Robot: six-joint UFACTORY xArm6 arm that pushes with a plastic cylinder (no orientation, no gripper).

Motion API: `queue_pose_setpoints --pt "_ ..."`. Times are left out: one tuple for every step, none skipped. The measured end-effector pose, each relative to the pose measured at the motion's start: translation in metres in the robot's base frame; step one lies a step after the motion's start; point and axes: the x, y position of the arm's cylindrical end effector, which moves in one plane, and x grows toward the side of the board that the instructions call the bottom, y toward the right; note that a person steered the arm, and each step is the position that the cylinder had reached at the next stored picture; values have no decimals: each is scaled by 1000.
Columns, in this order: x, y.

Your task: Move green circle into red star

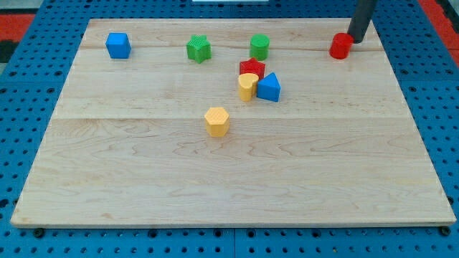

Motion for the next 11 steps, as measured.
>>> queue_pose_setpoints --pt "0 3" --pt "-1 -9" --pt "-14 -37" --pt "-31 -62" --pt "-32 -87" --pt "-29 -116" --pt "-28 -132" --pt "-30 -148" --pt "-5 -178" --pt "45 -184" --pt "84 -183"
